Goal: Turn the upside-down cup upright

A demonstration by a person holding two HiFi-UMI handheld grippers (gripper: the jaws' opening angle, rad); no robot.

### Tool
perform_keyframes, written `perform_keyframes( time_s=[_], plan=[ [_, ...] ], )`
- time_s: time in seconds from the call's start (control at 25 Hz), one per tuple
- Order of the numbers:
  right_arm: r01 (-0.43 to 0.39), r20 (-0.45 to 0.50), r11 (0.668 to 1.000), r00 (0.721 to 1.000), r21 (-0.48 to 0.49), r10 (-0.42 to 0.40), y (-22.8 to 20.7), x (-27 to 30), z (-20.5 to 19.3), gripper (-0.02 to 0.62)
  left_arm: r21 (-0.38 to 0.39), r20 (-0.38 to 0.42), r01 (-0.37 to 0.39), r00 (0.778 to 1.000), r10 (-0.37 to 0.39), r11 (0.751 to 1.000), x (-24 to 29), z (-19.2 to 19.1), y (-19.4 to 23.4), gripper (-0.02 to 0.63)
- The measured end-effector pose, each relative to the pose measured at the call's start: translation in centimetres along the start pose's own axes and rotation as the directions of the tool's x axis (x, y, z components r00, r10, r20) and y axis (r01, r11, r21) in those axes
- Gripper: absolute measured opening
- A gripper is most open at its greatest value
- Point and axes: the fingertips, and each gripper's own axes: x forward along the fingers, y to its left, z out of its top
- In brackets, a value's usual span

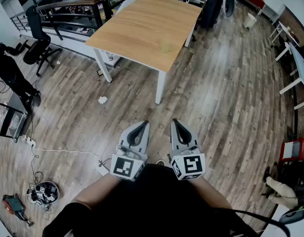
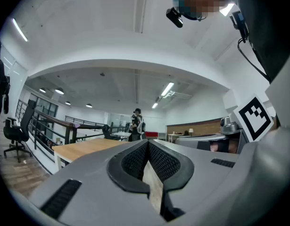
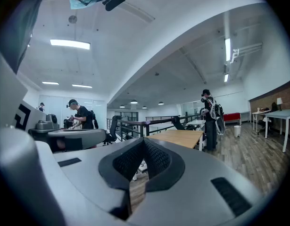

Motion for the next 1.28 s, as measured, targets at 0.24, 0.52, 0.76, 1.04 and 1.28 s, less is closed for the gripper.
perform_keyframes(
  time_s=[0.24, 0.52, 0.76, 1.04, 1.28],
  plan=[
    [-0.009, 0.006, 1.0, 1.0, 0.009, 0.009, -2.4, -0.1, -0.4, 0.014, 0.007, 0.002, -0.022, 1.0, 0.022, 1.0, 1.5, -0.5, -1.3, 0.008],
    [-0.021, -0.004, 0.999, 1.0, 0.04, 0.021, -5.3, 2.0, -1.7, 0.014, -0.014, -0.004, -0.067, 0.998, 0.067, 0.998, 4.1, -1.4, -0.4, 0.008],
    [0.002, -0.03, 0.998, 1.0, 0.059, 0.0, -8.6, 8.3, -3.6, 0.014, -0.01, -0.013, -0.072, 0.997, 0.072, 0.997, 9.1, -3.1, 4.6, 0.008],
    [0.0, -0.079, 0.999, 0.997, 0.041, 0.003, -12.6, 23.5, -4.9, 0.015, -0.044, -0.02, -0.023, 1.0, 0.022, 0.999, 21.8, -5.2, 14.9, 0.008],
    [0.039, -0.118, 0.998, 0.992, 0.039, -0.034, -16.0, 36.9, -5.5, 0.015, -0.062, -0.073, 0.029, 0.997, -0.033, 0.998, 33.2, -7.3, 24.0, 0.008]
  ],
)
